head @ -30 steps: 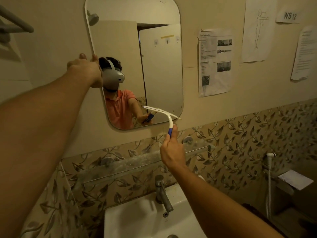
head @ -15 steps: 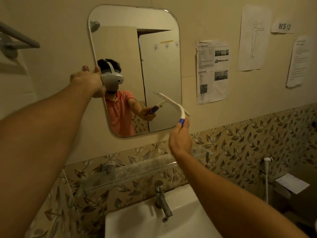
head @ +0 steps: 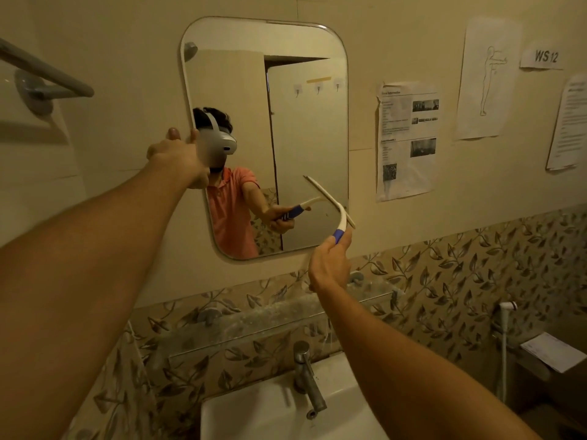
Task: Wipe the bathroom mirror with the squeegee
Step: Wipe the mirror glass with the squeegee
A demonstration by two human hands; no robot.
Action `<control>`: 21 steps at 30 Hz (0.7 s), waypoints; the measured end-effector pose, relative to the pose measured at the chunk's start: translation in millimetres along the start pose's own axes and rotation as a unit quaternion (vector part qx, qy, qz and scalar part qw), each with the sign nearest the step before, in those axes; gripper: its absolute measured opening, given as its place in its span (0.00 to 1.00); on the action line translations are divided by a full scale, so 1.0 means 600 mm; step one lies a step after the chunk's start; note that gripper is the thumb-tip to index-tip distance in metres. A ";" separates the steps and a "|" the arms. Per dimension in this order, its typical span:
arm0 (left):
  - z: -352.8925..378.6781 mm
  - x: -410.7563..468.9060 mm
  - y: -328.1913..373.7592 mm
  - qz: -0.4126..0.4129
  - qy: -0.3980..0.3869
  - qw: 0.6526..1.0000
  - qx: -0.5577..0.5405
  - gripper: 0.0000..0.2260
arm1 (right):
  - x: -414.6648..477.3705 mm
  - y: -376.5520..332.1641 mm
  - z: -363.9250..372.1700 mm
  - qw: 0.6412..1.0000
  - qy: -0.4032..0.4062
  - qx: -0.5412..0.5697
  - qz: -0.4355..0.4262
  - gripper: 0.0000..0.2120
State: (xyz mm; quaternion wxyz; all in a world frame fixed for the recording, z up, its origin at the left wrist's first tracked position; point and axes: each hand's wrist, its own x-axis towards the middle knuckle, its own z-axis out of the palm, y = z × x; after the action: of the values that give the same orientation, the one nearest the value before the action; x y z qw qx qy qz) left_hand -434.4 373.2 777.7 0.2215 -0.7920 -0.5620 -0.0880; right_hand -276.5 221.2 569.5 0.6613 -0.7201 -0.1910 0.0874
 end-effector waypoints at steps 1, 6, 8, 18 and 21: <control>0.000 0.000 -0.001 0.000 -0.001 1.000 0.002 0.43 | -0.009 0.003 0.007 1.000 -0.002 0.002 0.004 0.26; -0.003 0.001 -0.001 -0.001 -0.001 1.000 0.009 0.42 | -0.061 0.014 0.041 0.999 -0.026 0.028 0.027 0.26; -0.001 0.001 -0.001 -0.002 -0.002 1.000 0.013 0.41 | -0.086 0.026 0.056 0.999 -0.042 0.020 0.024 0.26; 0.000 -0.015 0.007 0.002 -0.018 1.000 0.016 0.41 | -0.116 -0.024 0.035 0.989 -0.081 0.002 -0.125 0.23; 0.003 -0.013 -0.014 -0.011 -0.018 1.000 -0.006 0.41 | -0.062 -0.130 0.014 0.974 -0.047 0.007 -0.221 0.21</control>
State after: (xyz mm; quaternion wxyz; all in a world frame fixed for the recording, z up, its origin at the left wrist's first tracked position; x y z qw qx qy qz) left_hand -445.2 369.4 775.0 0.2057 -0.7886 -0.5740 -0.0795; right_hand -326.2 218.2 640.9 0.6596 -0.6505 -0.3757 -0.0255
